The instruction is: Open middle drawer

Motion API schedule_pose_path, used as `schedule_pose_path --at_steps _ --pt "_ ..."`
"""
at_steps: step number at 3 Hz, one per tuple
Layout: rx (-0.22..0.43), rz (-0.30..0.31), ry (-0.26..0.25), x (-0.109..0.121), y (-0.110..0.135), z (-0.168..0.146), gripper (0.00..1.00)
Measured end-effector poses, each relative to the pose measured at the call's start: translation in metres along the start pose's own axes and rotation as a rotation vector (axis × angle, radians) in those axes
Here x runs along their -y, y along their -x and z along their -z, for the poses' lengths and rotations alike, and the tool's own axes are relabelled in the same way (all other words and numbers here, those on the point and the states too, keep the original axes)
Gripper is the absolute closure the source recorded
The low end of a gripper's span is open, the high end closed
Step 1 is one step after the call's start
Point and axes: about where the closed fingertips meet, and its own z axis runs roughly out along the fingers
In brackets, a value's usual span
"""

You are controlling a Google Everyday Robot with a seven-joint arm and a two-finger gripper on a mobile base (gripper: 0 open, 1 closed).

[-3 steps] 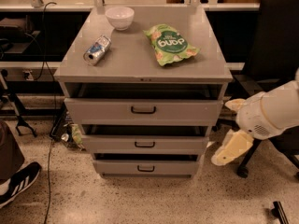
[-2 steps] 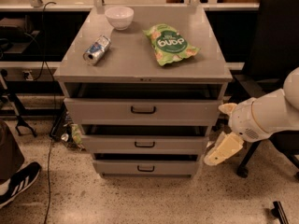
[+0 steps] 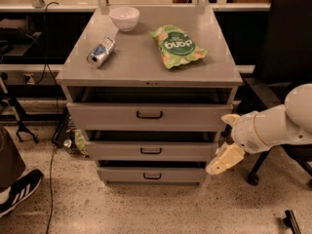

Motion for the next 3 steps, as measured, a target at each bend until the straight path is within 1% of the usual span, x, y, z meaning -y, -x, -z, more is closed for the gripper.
schedule_pose_path --at_steps 1,2,3 --pt "0.056 -0.049 -0.004 0.002 -0.018 -0.019 0.0" --pt "0.135 -0.083 -0.013 0.012 -0.044 -0.056 0.0" --pt "0.188 -0.097 -0.009 0.019 -0.058 -0.081 0.0"
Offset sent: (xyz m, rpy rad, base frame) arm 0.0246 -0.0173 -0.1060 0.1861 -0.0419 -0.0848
